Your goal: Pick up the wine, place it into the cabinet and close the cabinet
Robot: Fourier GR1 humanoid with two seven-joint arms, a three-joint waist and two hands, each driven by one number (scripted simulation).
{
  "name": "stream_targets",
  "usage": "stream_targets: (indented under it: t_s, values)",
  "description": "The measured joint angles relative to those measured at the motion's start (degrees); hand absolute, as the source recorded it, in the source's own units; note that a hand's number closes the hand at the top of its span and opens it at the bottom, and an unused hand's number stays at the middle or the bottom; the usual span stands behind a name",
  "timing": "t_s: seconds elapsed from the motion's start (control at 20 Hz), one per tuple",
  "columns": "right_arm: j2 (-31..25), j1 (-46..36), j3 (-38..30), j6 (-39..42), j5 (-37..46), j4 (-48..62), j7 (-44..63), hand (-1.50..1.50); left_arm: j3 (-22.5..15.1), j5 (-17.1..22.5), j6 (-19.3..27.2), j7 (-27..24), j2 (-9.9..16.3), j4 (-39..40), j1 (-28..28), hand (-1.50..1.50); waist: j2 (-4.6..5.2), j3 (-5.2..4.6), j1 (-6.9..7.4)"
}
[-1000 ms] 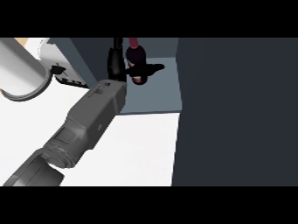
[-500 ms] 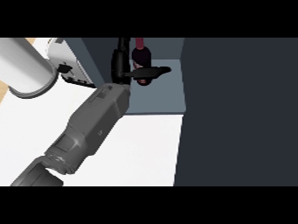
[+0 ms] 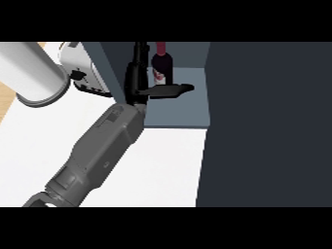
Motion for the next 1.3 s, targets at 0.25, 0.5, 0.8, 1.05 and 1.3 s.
stream_targets:
  t_s: [0.25, 0.5, 0.8, 1.05, 1.3]
  values:
    - [-0.2, -0.9, 0.0, -0.6, 0.2, 0.1, 0.4, -1.5, -3.5, -1.2, 1.2, 3.2, 0.7, -12.1, 7.5, -1.5, -0.02, -0.01, 0.33]
    - [-0.1, -1.0, 1.4, -1.7, 0.6, 0.0, 0.5, -1.5, -7.5, -2.2, 3.3, 6.4, 2.2, -25.6, 16.9, -1.5, -0.06, -0.02, 0.37]
    - [-0.8, -1.2, 1.4, -1.7, 0.8, 0.0, 0.3, -1.5, -12.8, -5.1, 6.9, 7.8, 4.4, -41.2, 28.7, -1.5, 0.22, 0.0, -0.11]
    - [-1.6, -1.4, 2.5, -2.0, 1.0, -0.3, 1.3, 1.5, -15.6, -7.1, 9.1, 8.6, 6.4, -51.0, 36.1, -1.5, 0.42, -0.02, -0.58]
    - [-6.1, -0.6, 4.4, 3.2, 1.1, 0.3, 1.3, 1.5, -18.4, -9.3, 9.9, 8.0, 10.3, -60.0, 44.5, -1.5, 0.46, 0.02, -0.46]
